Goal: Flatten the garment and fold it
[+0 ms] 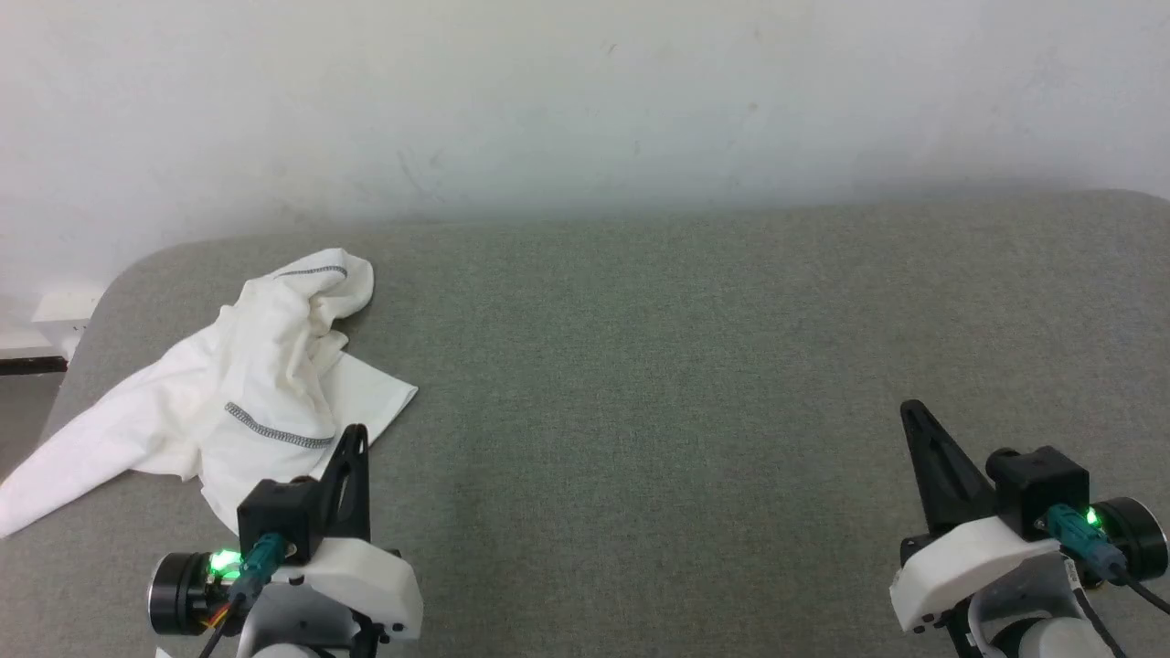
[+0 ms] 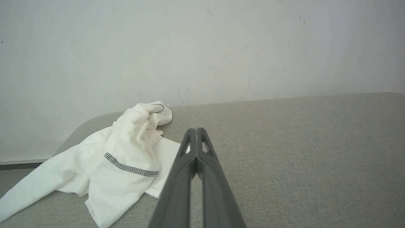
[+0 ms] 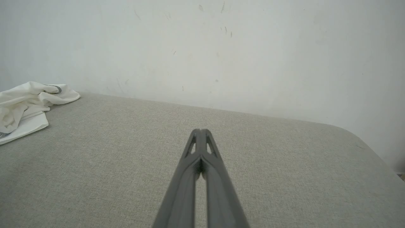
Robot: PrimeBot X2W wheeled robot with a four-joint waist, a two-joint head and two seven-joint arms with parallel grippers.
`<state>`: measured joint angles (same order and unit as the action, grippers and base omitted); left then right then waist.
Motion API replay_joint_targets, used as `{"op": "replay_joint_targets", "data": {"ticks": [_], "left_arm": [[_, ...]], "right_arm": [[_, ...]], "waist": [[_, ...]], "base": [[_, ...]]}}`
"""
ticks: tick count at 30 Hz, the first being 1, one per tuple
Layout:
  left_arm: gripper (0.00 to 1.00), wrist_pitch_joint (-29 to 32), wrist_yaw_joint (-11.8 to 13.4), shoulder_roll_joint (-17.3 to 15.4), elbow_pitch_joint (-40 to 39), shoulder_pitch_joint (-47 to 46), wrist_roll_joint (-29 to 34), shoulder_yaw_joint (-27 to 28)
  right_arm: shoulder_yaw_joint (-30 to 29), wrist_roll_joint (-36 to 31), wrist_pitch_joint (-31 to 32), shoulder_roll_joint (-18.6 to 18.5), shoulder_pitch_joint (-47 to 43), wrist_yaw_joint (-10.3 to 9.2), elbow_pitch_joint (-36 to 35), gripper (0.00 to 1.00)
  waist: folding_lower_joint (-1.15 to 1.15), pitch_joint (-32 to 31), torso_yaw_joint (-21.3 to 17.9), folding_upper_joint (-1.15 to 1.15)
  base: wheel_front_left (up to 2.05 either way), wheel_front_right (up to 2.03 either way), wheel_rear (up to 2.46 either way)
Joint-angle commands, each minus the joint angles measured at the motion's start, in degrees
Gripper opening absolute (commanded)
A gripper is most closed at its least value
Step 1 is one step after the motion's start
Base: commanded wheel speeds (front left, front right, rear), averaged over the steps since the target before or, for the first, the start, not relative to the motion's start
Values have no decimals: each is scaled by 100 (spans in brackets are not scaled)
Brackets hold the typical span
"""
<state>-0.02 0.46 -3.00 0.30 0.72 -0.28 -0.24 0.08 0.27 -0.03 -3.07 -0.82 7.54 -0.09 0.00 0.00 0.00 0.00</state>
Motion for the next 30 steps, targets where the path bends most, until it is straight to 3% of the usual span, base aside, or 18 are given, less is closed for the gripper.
{"op": "replay_joint_targets", "data": {"ticks": [1, 2, 3, 20, 30], "left_arm": [[0, 2, -46, 13, -30, -72, 28, 24], [0, 2, -46, 13, -30, -72, 28, 24], [100, 0, 0, 0, 1, 0, 0, 0], [100, -187, -31, 2, 92, -45, -221, -95], [100, -307, -31, 3, 118, -94, -392, -119]], "right_arm": [[-8, -27, 3, 19, 82, -5, 9, 0], [-8, -27, 3, 19, 82, -5, 9, 0], [0, 1, 0, 0, 0, 0, 0, 100], [-59, 135, -187, 0, -33, -1, -6, 100], [-66, 171, -307, 1, -46, -1, -67, 100]], "waist": [[0, 0, 0, 0], [0, 0, 0, 0], [0, 0, 0, 0], [0, 15, 20, 0], [0, 33, 221, 0]], "base": [[0, 0, 0], [0, 0, 0], [0, 0, 0], [0, 0, 0], [0, 0, 0]]}}
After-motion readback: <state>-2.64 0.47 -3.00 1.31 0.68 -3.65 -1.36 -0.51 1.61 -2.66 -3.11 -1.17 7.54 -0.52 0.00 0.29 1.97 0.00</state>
